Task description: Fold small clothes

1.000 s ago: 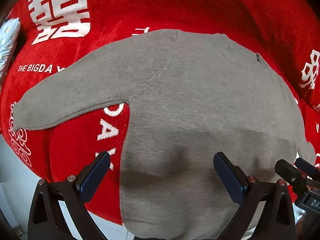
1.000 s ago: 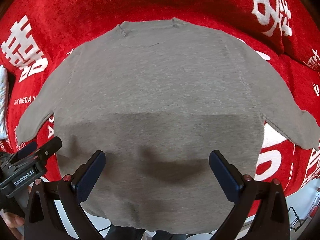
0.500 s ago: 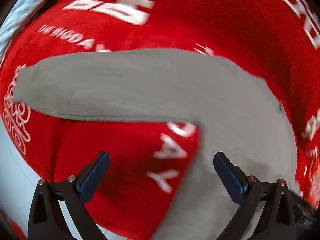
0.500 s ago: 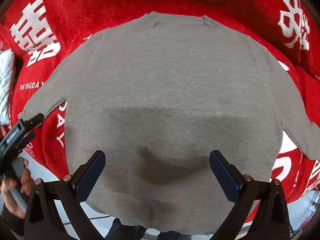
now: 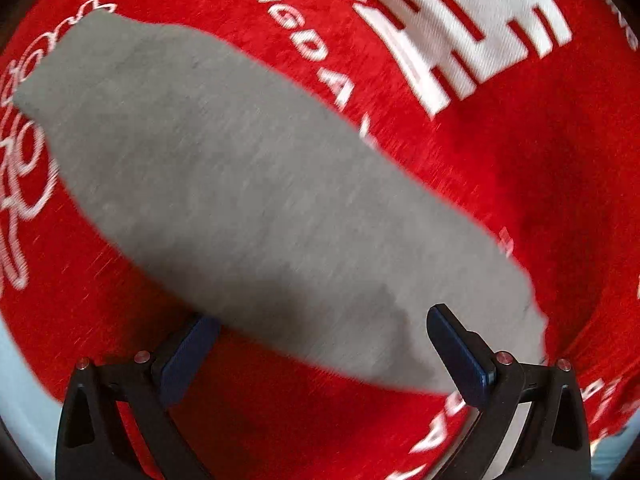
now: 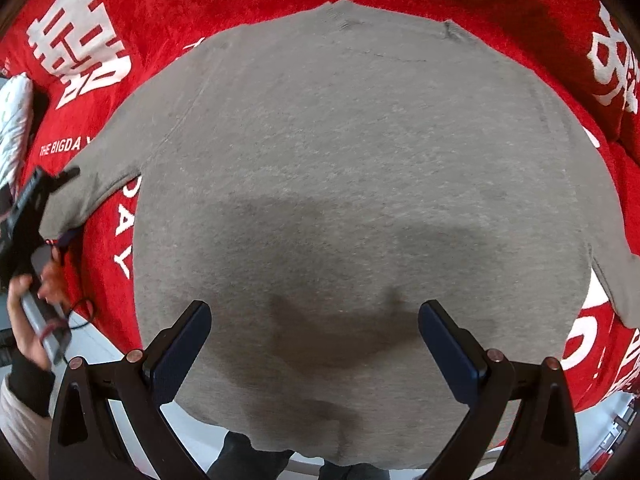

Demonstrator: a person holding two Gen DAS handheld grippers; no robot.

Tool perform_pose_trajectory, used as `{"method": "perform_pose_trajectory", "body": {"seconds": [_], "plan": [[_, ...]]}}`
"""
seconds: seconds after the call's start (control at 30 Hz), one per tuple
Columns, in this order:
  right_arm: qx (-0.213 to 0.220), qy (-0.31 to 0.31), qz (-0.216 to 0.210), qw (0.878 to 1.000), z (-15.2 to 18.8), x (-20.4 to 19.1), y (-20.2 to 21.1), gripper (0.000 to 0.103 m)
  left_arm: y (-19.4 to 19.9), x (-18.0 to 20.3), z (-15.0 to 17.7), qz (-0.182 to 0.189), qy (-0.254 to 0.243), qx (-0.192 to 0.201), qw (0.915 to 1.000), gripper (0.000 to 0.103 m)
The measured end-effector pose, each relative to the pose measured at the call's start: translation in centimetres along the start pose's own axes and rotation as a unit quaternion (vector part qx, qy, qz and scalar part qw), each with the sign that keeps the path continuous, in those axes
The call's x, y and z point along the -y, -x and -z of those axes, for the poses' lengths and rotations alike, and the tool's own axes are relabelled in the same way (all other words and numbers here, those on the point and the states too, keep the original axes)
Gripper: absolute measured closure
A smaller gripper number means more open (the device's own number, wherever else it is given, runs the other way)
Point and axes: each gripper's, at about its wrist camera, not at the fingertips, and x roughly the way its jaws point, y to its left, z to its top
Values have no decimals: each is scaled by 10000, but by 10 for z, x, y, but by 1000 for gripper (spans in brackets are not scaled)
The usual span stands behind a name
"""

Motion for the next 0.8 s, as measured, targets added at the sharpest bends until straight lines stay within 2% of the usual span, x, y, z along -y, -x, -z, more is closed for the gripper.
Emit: {"method": "perform_pose_trajectory", "body": {"seconds": [0.17, 0.23, 0.27, 0.3, 0.33, 0.37, 0.47, 0.53, 0.7, 0.8], "plan": [[-25, 47, -93, 9999, -1, -7, -3, 0, 18, -5, -24, 131, 244, 515, 9983, 0], [-27, 43, -138, 9999, -1, -7, -5, 0, 28, -9, -31, -23, 269, 702, 9972, 13], [-28, 33, -155, 9999, -1, -7, -5, 0, 31, -13, -36, -154, 274, 728, 9968, 28], [-26, 15, -177, 9998, -1, -6, -5, 0, 31, -19, -38, -277, 298, 696, 9967, 53], [-20, -4, -199, 9998, -1, -5, -6, 0, 30, -23, -41, -356, 304, 676, 9966, 69], [-12, -22, -216, 9998, -1, -4, -5, 0, 28, -28, -44, -403, 269, 587, 9971, 98], [33, -76, -254, 9996, 1, 3, -3, 0, 29, -30, -43, -196, 302, 549, 9978, 98], [71, -144, -288, 9995, 2, 11, 0, 0, 39, -19, -39, -164, 61, 698, 9974, 98], [205, -415, -362, 9983, 5, 35, 10, 0, 61, 56, -25, 167, -1030, 866, 9908, 98], [307, -646, -424, 9965, 11, 56, 19, 0, 68, 115, -3, 462, -1779, 839, 9794, 98]]}}
